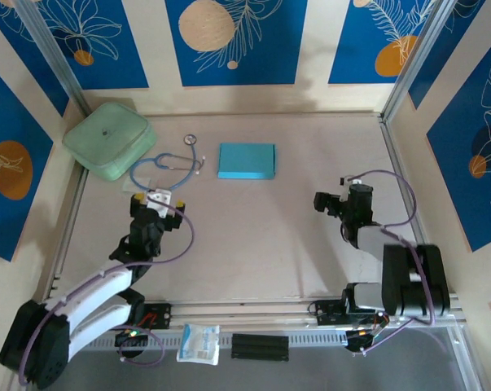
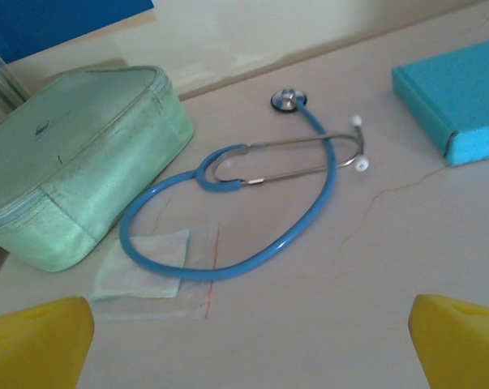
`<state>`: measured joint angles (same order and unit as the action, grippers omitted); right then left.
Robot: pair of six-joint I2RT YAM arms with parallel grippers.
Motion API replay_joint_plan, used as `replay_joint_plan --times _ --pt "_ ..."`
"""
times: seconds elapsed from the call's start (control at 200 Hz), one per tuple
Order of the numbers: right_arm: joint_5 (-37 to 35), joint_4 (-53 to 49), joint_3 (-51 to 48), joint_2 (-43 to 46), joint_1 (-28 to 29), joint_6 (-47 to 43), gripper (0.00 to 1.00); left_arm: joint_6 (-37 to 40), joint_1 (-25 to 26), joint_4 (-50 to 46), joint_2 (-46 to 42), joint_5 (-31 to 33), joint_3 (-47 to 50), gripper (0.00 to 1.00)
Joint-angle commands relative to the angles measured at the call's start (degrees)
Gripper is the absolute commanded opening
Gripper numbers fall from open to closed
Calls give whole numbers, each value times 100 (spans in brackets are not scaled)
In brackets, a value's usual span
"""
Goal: Fold the paper box
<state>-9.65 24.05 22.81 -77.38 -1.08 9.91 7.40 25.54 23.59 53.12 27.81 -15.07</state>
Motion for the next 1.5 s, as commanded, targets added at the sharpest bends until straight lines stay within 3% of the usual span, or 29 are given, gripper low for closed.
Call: replay_joint_plan --times 0.0,0.12,0.315,0.475,0.62,0.675,0.725,1.496 --pt "428 1411 379 -558 55 -301 99 494 -88 834 387 172 -58 99" --pt "778 2548 17 -1067 12 -347 99 481 -242 1283 878 -30 -18 99" --pt "904 2300 83 -1014 -25 -381 99 -132 -1061 2556 1964 -1392 27 99" --pt "501 2225 108 -997 128 -446 99 234 -1333 2493 2801 -1714 -528 99" --pt "564 2192 116 -989 107 -430 99 -501 -2231 3702 3776 -2735 -421 99" --pt "565 2198 111 -989 108 -435 99 -675 -2422 2984 3539 -2969 -536 99" --pt "565 2201 114 -989 108 -436 99 -645 -2458 3204 3700 -3179 -587 99" --pt "574 2236 88 -976 82 -409 99 -612 -2440 3103 3652 -3159 -602 99"
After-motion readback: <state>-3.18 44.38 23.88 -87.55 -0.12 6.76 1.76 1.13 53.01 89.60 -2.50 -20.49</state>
